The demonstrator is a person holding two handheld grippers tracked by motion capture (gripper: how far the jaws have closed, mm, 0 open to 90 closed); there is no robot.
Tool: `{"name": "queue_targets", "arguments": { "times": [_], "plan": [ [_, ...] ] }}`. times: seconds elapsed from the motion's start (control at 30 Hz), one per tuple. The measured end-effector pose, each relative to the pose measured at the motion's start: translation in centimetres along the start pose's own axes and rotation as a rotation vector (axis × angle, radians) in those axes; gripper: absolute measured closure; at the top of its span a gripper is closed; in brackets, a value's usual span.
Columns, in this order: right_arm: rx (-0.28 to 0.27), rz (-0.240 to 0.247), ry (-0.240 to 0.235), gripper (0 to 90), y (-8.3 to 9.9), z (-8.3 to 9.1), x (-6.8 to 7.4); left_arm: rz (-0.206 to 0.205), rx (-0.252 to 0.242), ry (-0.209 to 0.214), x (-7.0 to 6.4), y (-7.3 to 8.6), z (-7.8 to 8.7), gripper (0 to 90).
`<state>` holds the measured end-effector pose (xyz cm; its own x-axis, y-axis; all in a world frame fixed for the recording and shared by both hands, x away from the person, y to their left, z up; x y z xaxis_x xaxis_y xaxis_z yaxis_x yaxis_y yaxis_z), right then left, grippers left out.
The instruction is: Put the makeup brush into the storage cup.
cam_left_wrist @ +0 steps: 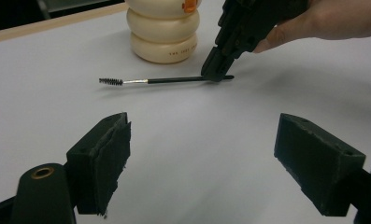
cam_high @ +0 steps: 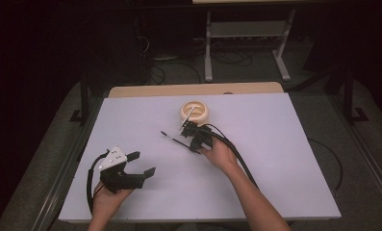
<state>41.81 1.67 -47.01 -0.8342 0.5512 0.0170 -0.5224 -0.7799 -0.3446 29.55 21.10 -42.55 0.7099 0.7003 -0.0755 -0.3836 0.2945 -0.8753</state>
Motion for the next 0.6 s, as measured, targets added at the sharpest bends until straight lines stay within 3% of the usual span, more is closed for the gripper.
{"name": "queue_targets", "arguments": {
  "times": [0.47, 0.53, 0.57, 0.6],
  "plan": [
    [-0.124, 0.029, -0.027, 85.3, 0.3, 3.2, 0.9, 0.004, -0.010, 0.018, -0.3, -0.1, -0.3, 19.0],
    [-0.139, 0.041, -0.034, 85.3, 0.5, 3.9, 1.2, -0.014, 0.002, 0.020, -0.2, -0.1, -0.3, 19.3],
    [-0.161, 0.049, -0.043, 85.3, 0.7, 4.6, 1.6, 0.009, -0.017, 0.026, -0.4, -0.2, -0.5, 19.5],
    [-0.161, 0.049, -0.043, 85.3, 0.7, 4.6, 1.6, -0.006, -0.007, 0.028, -0.3, -0.2, -0.5, 19.5]
  ]
}}
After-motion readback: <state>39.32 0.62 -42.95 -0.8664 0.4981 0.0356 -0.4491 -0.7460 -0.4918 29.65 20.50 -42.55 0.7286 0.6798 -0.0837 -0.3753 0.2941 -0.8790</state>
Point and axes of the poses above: each handheld gripper's, and its own axes: z roughly backward along the jaws, y roughly out of its underside, x roughly to its left, the point moved 6 cm from there along -z, roughly forward along the jaws, and after that the axes turned 1 degree about y, right-handed, at the moved point
